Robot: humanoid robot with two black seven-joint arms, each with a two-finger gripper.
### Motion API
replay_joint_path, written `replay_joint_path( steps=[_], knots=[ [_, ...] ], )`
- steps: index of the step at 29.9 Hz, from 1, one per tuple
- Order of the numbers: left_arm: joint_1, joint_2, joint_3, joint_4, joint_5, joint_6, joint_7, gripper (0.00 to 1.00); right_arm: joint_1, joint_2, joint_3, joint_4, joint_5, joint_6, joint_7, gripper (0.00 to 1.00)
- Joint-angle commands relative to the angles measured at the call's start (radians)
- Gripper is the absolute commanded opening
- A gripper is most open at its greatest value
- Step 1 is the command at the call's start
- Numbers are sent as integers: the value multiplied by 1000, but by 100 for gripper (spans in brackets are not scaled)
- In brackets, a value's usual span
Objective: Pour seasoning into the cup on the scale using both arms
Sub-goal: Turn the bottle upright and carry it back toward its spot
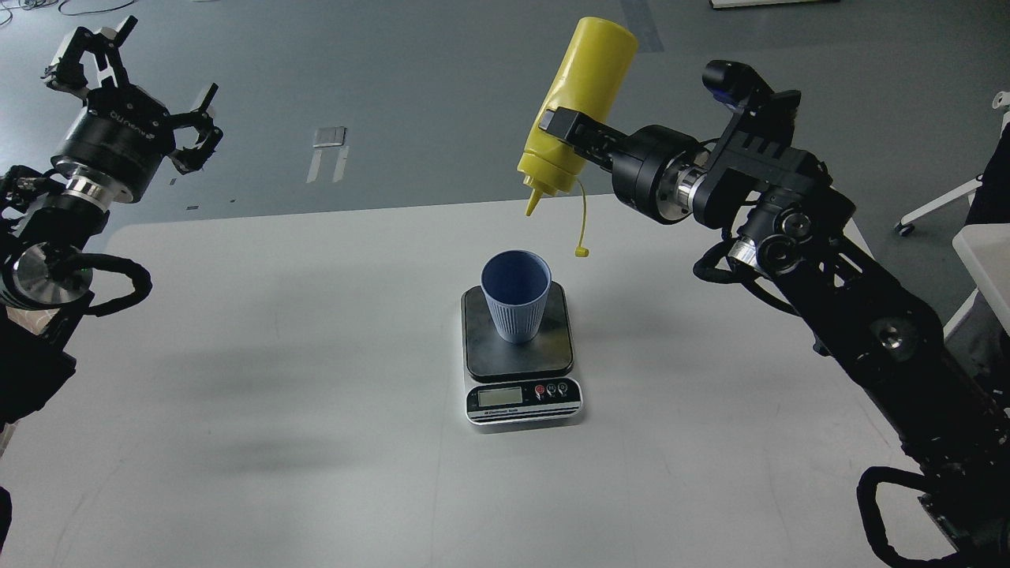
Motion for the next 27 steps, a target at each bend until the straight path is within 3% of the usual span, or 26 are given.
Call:
replay_joint_path(
  steps=[1, 8, 17, 27],
  knots=[
    [-1, 0, 2, 0, 0, 0, 0, 98, -25, 8, 93, -5, 158, -17, 0, 0],
    [-1, -1, 0, 0, 0, 0, 0, 98, -66, 2, 248, -54, 598, -106, 0, 0],
    [-5, -2, 5, 1, 0, 0, 2, 98, -164, 5, 433, -203, 931, -111, 0, 0],
    [-5, -3, 6, 0, 0, 0, 5, 98, -284, 22, 531, -207, 1243, -115, 0, 0]
  ],
)
